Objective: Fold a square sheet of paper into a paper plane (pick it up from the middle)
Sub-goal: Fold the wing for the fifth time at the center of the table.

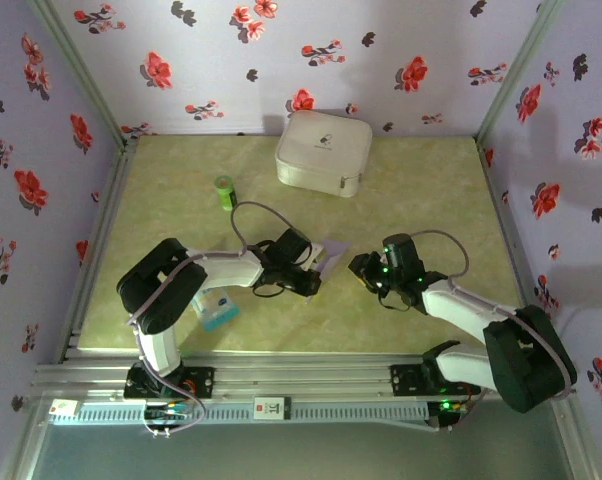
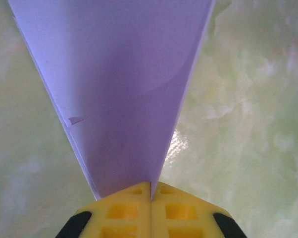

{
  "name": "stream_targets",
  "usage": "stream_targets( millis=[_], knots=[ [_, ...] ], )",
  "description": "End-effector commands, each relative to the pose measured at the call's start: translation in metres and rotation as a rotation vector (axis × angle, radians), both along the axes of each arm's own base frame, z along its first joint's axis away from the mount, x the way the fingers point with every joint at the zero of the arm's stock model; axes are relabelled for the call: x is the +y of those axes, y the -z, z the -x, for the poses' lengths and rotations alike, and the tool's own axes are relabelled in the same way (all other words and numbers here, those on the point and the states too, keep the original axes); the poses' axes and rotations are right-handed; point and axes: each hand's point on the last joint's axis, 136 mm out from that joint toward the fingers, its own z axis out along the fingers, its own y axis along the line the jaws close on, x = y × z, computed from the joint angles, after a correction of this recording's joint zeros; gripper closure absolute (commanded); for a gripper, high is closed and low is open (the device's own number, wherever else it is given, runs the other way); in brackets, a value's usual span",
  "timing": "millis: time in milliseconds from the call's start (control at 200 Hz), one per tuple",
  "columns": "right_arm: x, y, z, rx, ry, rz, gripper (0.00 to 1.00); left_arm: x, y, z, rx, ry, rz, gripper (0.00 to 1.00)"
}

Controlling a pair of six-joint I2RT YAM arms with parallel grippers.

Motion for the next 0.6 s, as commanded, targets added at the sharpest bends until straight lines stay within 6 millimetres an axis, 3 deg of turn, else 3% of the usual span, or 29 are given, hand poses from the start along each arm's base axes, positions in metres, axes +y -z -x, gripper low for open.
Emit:
stream_targets(
  millis=[0,595],
  knots=[
    [0.005,-0.004,0.0,-0.043,-0.038,-0.014,0.66,-0.005,0.003,0.01,0.089,0.01,0.061,1.0],
    [0.038,-0.009,-0.003,-0.186,-0.165,-0.024,0.83,-0.006,0.011,0.011,0.236,-0.046,0.197,1.0]
  ],
)
